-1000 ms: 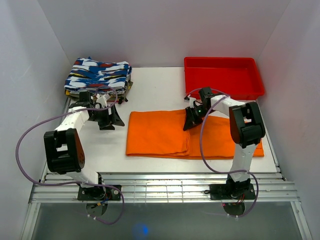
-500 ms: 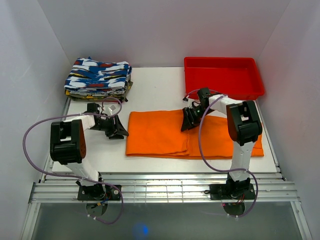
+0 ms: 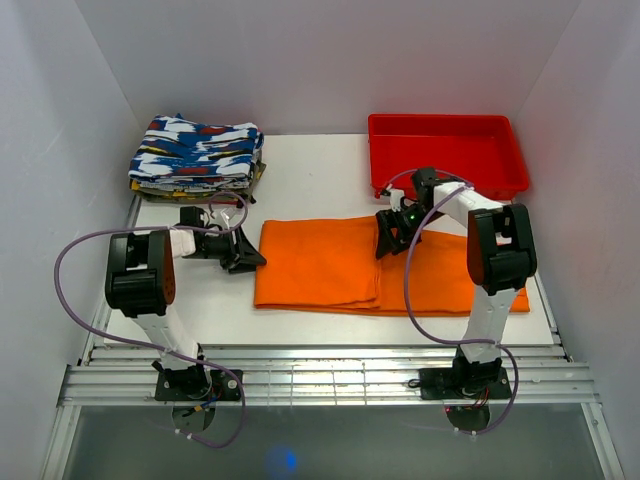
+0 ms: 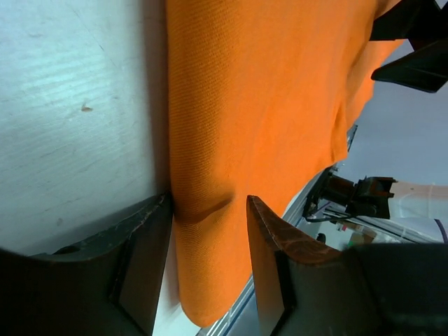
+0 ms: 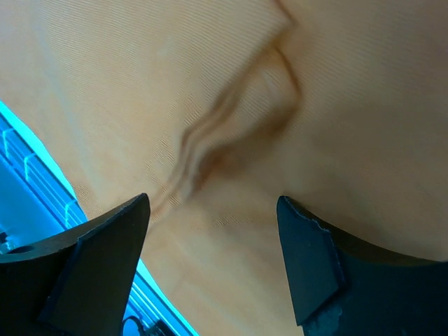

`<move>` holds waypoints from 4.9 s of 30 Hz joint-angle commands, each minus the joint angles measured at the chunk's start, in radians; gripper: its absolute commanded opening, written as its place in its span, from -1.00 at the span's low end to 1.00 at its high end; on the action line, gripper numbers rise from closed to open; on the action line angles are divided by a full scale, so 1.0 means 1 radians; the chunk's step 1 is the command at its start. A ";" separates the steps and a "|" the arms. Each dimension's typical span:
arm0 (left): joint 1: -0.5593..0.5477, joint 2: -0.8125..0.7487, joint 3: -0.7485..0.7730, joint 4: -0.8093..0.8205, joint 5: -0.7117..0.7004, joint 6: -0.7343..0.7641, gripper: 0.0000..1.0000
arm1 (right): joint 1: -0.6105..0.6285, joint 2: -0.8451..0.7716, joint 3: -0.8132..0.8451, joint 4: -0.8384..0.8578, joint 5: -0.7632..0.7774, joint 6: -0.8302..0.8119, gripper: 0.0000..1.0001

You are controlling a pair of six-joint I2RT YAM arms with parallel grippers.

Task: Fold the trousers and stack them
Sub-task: Fold the trousers

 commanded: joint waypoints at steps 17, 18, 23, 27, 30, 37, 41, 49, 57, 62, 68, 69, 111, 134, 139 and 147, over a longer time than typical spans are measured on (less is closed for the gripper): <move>0.196 -0.205 0.020 -0.178 0.045 0.142 -1.00 | -0.328 -0.229 -0.059 -0.261 0.225 -0.276 0.76; 0.242 -0.225 0.049 -0.221 0.046 0.203 -1.00 | -0.339 -0.235 -0.059 -0.269 0.229 -0.284 0.76; 0.347 -0.287 0.135 -0.459 0.043 0.374 -1.00 | -0.385 -0.255 -0.062 -0.297 0.245 -0.325 0.76; 0.393 -0.357 0.239 -0.592 0.043 0.452 -1.00 | -0.408 -0.268 -0.045 -0.332 0.237 -0.331 0.76; 0.393 -0.396 0.358 -0.682 0.063 0.489 -1.00 | -0.436 -0.272 -0.048 -0.334 0.228 -0.330 0.76; 0.393 -0.394 0.520 -0.774 0.149 0.443 -1.00 | -0.457 -0.218 -0.093 -0.274 0.102 -0.238 0.68; 0.390 -0.391 0.521 -0.775 0.163 0.413 -1.00 | -0.457 -0.148 -0.114 -0.199 -0.002 -0.175 0.58; 0.270 -0.393 0.598 -0.745 0.187 0.266 -1.00 | -0.399 -0.026 -0.155 -0.048 -0.133 -0.085 0.47; 0.019 -0.417 0.616 -0.576 0.112 0.025 -1.00 | -0.342 0.018 -0.217 0.051 -0.179 -0.017 -0.34; -0.167 -0.417 0.578 -0.366 0.019 -0.150 -1.00 | -0.324 0.020 -0.218 0.064 -0.194 -0.008 -0.84; -0.429 -0.322 0.616 -0.246 -0.219 -0.290 -1.00 | -0.315 0.011 -0.228 0.061 -0.206 -0.008 -0.84; -0.478 -0.308 0.621 -0.236 -0.239 -0.301 -1.00 | -0.313 0.009 -0.229 0.062 -0.212 -0.009 -0.84; -0.868 0.195 0.966 -0.265 -0.670 -0.503 -1.00 | -0.273 -0.029 -0.257 0.064 -0.274 0.004 -0.84; -0.923 0.338 1.084 -0.245 -0.626 -0.572 -1.00 | -0.264 -0.069 -0.286 0.081 -0.291 0.021 -0.84; -0.939 0.354 1.103 -0.220 -0.609 -0.584 -1.00 | -0.262 -0.069 -0.289 0.084 -0.294 0.021 -0.84; -0.919 0.296 1.069 -0.183 -0.551 -0.525 0.12 | -0.321 -0.091 -0.226 0.006 -0.205 -0.029 -0.21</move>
